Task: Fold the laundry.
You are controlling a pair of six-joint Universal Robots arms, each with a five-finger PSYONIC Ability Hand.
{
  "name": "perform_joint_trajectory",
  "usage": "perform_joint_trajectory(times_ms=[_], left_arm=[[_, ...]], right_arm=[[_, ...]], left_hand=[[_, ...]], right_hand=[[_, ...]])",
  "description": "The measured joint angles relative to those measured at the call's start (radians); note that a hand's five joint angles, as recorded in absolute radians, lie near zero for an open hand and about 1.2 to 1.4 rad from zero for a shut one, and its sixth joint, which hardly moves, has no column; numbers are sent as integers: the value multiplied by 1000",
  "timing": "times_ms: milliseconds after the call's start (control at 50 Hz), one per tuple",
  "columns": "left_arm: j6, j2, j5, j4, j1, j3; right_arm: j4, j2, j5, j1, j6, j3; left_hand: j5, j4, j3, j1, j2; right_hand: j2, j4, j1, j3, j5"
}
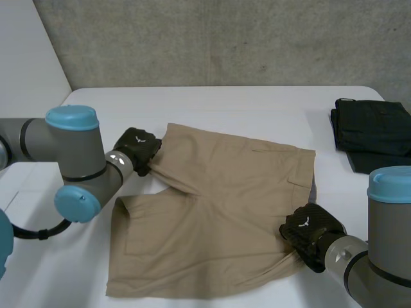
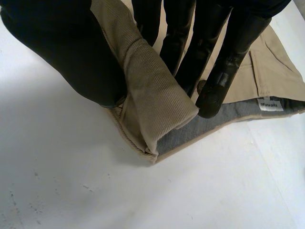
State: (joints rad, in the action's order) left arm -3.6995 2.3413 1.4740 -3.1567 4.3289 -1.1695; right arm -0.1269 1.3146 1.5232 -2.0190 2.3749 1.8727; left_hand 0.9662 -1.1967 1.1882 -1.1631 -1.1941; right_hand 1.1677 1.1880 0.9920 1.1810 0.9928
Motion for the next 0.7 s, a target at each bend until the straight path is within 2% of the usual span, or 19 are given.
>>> perform_joint_trajectory(times_ms=[180, 200, 220, 240, 300, 420, 440, 460, 520, 600, 700], left_arm=[[-5, -35, 117, -40, -27, -98], [-5, -35, 136, -43, -34, -102], [-5, -36, 145, -44, -38, -103], [-5, -35, 155, -46, -42, -102], [-4, -49, 175, -45, -48, -104], [3, -102, 193, -40, -49, -122], [22, -211, 209, -33, -46, -176], [22, -211, 209, -33, -46, -176], [70, -347, 211, -21, -51, -276], [154, -575, 205, 27, -82, -471], [193, -720, 203, 111, -123, -625]], right_arm=[[7, 0, 0, -4, 7, -1], [8, 0, 0, -4, 8, -1], [9, 0, 0, -4, 8, -1], [13, 0, 0, -4, 12, -2], [26, 1, -1, -1, 30, -5], [40, 1, -3, 3, 56, -11], [54, 3, -11, 8, 91, -21], [54, 3, -11, 8, 91, -21], [60, 2, -23, 8, 117, -30], [78, 2, -35, 9, 167, -42], [95, -1, -36, 12, 208, -49]], left_hand=[[-16, 49, -43, 23, 47], [-139, 191, -183, 172, 208], [-398, 454, -440, 468, 451], [-591, 646, -630, 656, 652], [-787, 842, -822, 821, 832], [-834, 884, -865, 840, 874], [-837, 886, -868, 840, 878], [-837, 886, -868, 840, 878], [-830, 883, -865, 837, 875], [-796, 855, -851, 836, 854], [-793, 853, -848, 836, 851]], right_hand=[[0, 0, 0, 0, 0], [0, 0, 0, 0, 0], [0, 0, 0, 0, 0], [0, 0, 0, 0, 0], [0, 0, 0, 0, 0], [0, 0, 4, 0, 0], [0, 0, 4, 0, 0], [0, 0, 4, 0, 0], [0, 0, 4, 0, 0], [0, 0, 4, 0, 0], [0, 0, 4, 0, 0]])
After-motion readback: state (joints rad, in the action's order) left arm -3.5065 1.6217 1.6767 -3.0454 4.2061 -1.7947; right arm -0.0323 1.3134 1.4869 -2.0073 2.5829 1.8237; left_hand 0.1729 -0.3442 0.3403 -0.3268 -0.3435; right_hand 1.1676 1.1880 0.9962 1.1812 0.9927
